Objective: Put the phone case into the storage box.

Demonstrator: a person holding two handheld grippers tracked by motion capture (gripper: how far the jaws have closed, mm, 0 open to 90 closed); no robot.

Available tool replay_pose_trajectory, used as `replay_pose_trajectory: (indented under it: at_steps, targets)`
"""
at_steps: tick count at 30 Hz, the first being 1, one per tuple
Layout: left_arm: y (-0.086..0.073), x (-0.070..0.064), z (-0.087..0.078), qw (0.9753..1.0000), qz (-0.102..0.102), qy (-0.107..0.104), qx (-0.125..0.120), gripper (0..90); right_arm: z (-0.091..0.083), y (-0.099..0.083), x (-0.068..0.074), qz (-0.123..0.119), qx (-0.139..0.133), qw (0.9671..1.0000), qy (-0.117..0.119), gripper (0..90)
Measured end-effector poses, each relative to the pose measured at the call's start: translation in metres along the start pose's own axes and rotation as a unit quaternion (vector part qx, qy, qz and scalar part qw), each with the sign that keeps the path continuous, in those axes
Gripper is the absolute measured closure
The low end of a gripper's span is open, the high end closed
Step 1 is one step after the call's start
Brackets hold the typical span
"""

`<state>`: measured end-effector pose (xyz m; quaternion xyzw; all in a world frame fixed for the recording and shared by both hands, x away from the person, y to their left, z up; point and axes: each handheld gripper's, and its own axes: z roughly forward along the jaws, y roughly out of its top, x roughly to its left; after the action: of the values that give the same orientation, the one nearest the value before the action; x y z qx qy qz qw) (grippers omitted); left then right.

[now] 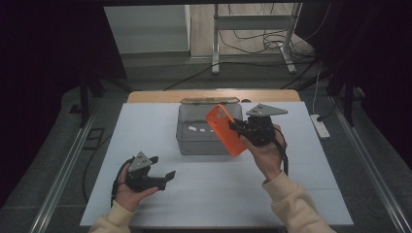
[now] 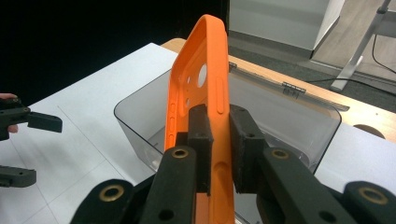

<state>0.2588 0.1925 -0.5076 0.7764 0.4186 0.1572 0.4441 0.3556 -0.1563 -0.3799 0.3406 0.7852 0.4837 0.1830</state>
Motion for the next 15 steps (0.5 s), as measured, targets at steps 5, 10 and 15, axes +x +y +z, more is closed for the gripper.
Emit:
replay_pose_trajectory:
  at_steps: [5, 10, 15]
  targets:
    - [0.0002, 0.0, -0.0006, 1.0, -0.001, 0.0, -0.001, 13.3, 0.0016, 0.0016, -0.0012, 0.002, -0.001, 1.0, -0.002, 80.0]
    - [0.0004, 0.0003, -0.0002, 1.0, 0.0, -0.001, 0.001, 13.3, 0.0052, 0.0046, -0.0021, 0.001, 0.0, 0.9999, -0.01, 80.0]
    - [0.0007, 0.0, 0.0004, 1.0, 0.001, -0.002, 0.002, 13.3, 0.0098, 0.0092, -0.0033, 0.003, 0.002, 0.9999, -0.016, 80.0]
